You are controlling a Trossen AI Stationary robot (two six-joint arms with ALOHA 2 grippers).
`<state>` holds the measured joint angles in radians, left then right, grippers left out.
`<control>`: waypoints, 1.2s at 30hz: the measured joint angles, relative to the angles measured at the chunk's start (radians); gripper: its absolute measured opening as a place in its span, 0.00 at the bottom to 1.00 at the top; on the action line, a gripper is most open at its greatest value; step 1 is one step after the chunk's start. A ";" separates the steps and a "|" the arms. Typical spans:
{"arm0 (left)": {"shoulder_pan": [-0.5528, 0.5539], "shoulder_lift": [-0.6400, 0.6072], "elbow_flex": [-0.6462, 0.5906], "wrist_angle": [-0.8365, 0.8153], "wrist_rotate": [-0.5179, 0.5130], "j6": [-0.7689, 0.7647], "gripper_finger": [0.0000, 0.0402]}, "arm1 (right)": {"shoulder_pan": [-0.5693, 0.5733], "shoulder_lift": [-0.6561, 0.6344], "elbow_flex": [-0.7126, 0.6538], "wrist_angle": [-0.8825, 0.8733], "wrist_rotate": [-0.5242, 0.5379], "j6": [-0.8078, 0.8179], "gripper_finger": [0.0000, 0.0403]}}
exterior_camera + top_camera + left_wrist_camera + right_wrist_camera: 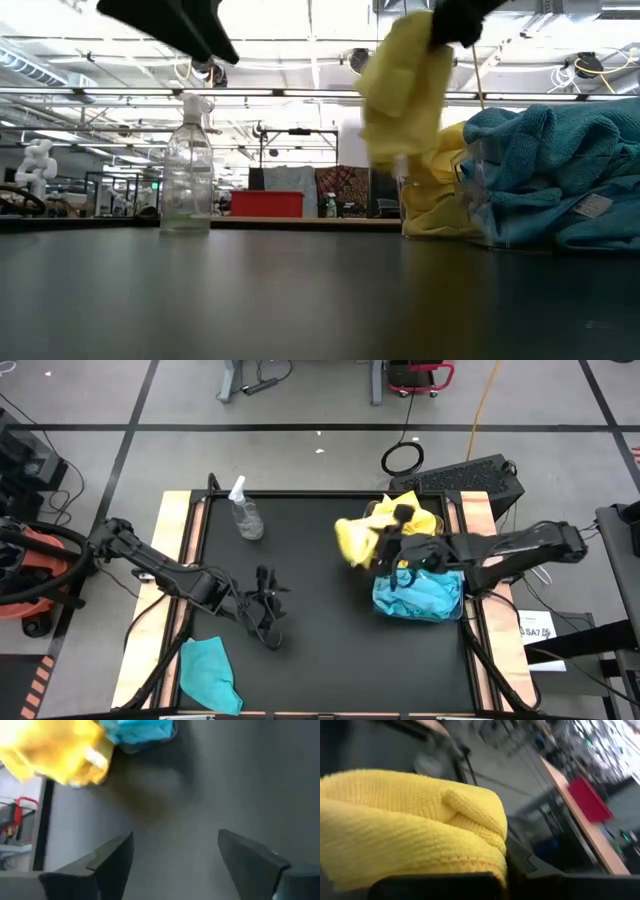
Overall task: Sort microfiber towel by color & place in baskets
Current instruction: Put the yellow microfiber towel into the top transparent bin
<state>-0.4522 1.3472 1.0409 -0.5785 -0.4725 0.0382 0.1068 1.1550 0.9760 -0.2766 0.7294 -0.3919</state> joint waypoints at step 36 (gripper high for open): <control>0.021 0.001 -0.283 0.405 0.083 -0.086 0.73 | -0.405 -0.015 -0.157 -0.656 -0.286 0.380 0.00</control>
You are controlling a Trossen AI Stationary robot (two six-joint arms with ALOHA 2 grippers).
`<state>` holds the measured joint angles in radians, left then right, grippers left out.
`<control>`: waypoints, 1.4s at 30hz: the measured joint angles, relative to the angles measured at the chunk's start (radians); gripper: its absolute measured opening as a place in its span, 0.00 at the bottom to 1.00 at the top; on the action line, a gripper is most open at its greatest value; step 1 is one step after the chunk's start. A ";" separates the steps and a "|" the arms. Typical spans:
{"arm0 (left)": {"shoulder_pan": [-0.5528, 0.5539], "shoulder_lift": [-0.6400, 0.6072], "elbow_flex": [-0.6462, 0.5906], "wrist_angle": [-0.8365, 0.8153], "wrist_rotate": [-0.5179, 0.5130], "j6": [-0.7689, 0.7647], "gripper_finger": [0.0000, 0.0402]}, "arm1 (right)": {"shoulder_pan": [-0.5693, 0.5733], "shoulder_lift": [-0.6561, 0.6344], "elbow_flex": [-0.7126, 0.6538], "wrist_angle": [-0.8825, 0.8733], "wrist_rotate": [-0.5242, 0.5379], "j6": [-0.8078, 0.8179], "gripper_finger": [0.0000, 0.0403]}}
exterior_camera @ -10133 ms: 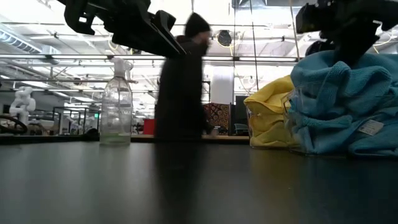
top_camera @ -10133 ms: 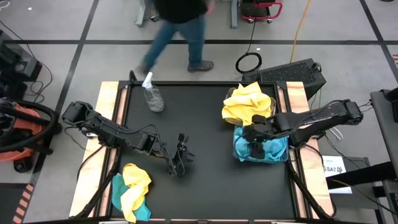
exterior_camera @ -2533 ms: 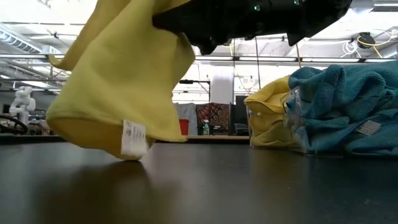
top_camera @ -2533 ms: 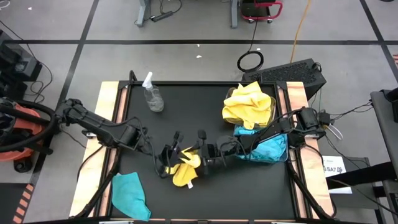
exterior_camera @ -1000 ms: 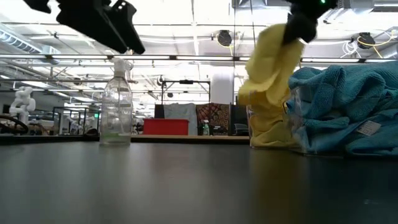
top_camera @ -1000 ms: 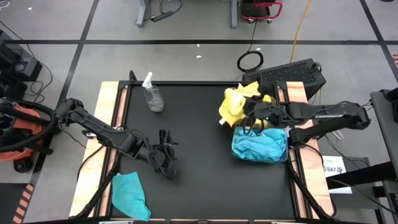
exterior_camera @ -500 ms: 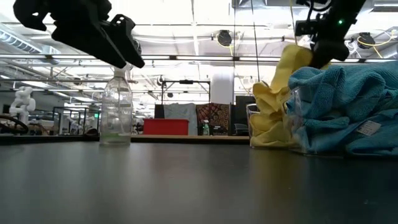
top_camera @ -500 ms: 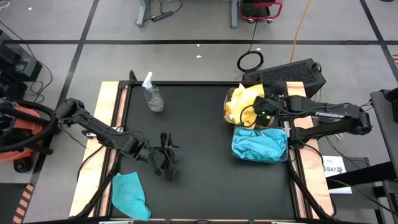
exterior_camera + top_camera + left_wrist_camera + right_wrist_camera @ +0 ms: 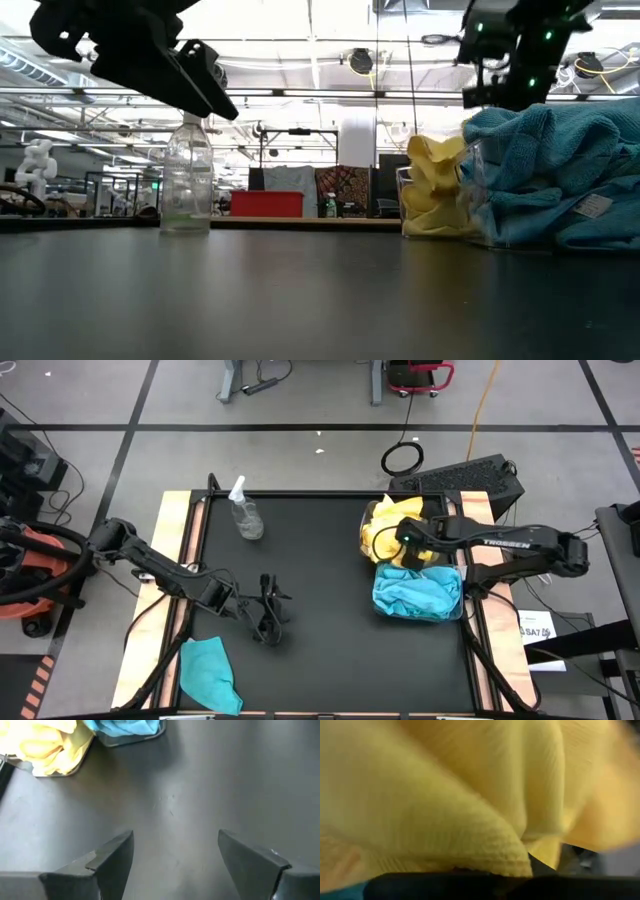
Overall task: Sort microfiber towel by color & place in baskets
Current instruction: Put the yellow microfiber towel into the top transparent bin
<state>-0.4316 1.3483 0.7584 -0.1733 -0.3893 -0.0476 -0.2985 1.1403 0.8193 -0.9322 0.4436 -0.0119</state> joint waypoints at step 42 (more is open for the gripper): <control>0.001 0.000 -0.034 0.085 0.020 0.029 0.73 | -0.224 0.010 0.123 -0.126 -0.361 -0.016 0.50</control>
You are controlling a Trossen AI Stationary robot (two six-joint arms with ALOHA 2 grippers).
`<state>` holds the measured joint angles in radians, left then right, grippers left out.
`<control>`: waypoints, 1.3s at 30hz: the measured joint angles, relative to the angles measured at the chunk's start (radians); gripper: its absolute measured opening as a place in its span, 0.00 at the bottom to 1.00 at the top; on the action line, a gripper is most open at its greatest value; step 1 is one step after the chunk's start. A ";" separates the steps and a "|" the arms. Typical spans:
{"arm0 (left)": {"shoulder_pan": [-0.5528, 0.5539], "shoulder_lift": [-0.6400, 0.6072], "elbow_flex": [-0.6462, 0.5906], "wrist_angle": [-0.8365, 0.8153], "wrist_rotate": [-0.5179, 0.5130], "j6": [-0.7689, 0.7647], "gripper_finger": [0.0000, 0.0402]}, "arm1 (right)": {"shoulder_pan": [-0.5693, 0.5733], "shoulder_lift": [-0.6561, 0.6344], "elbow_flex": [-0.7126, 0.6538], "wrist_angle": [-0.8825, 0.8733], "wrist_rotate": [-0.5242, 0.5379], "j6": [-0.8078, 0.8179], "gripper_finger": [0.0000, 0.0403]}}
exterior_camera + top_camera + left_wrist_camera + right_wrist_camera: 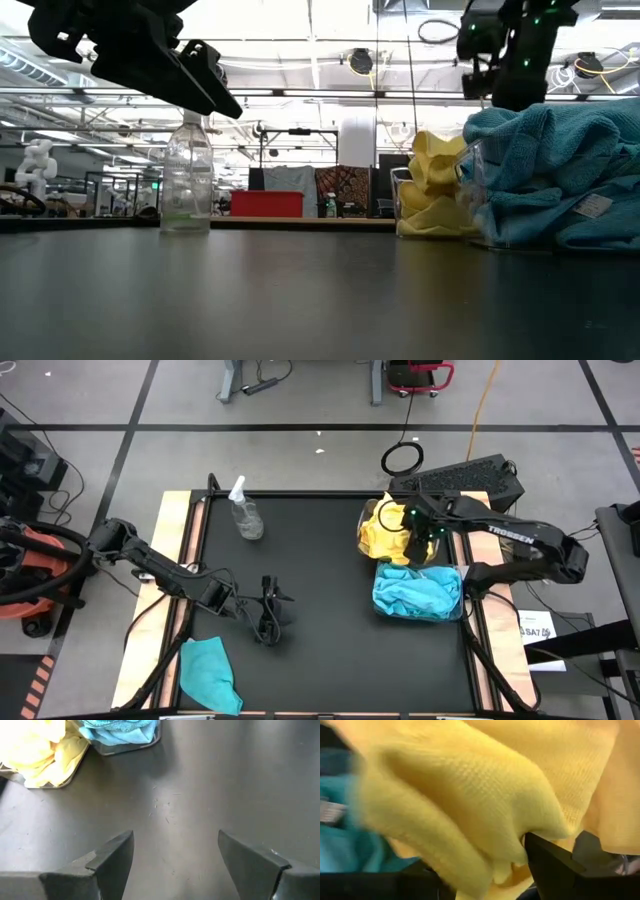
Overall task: Sort microfiber towel by color & place in baskets
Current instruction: Put the yellow microfiber towel into the top transparent bin
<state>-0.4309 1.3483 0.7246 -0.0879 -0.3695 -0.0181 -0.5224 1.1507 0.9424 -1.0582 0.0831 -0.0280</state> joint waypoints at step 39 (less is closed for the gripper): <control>0.000 0.000 0.001 0.001 -0.001 -0.003 0.73 | 0.126 0.190 0.066 0.241 0.101 -0.096 0.01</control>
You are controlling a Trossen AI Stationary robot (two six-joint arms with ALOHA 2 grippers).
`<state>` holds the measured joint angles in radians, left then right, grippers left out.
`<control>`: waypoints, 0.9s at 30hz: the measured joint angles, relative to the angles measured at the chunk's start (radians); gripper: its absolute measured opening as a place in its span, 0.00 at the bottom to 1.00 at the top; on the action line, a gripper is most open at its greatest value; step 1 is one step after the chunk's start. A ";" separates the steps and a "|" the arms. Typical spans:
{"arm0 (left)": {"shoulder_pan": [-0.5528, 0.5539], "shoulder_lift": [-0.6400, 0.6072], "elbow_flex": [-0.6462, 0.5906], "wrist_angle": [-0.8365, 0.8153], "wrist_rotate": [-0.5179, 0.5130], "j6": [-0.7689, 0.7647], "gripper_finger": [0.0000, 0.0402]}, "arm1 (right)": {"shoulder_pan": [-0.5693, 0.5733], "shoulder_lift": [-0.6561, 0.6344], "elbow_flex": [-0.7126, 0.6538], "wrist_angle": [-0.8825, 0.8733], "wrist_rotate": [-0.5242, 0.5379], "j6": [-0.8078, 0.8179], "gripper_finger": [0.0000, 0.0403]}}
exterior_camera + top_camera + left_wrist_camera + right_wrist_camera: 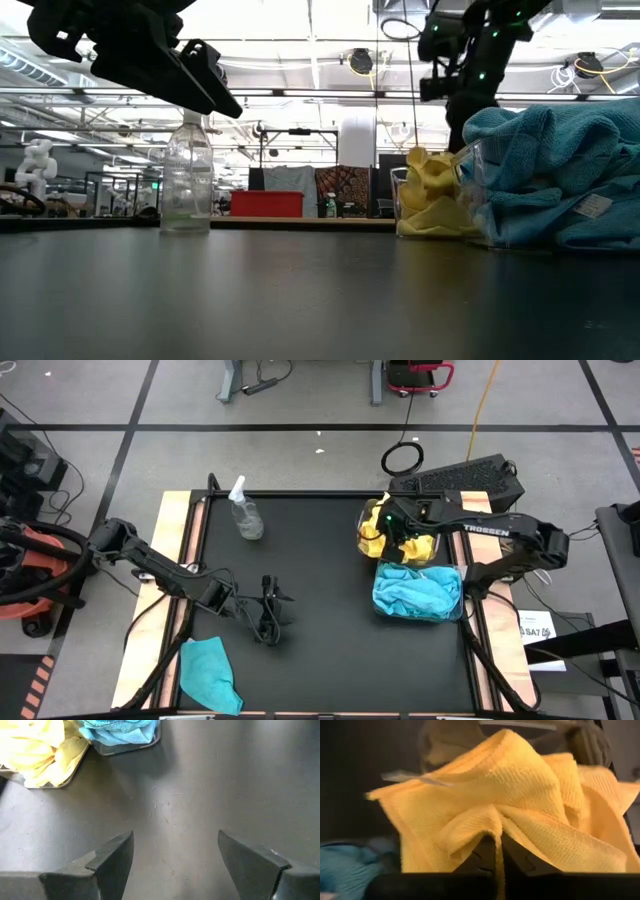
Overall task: Sort microfiber towel by color & place in baskets
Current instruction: Put the yellow microfiber towel into the top transparent bin
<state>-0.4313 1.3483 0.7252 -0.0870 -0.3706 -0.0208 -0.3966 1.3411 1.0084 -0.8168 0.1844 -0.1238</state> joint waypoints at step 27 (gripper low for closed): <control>-0.001 0.000 0.000 -0.012 0.005 0.000 0.73 | -0.093 0.137 -0.087 0.070 -0.140 0.026 0.02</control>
<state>-0.4324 1.3483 0.7254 -0.0991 -0.3660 -0.0208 -0.4900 1.4779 0.9218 -0.7469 0.0447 -0.0975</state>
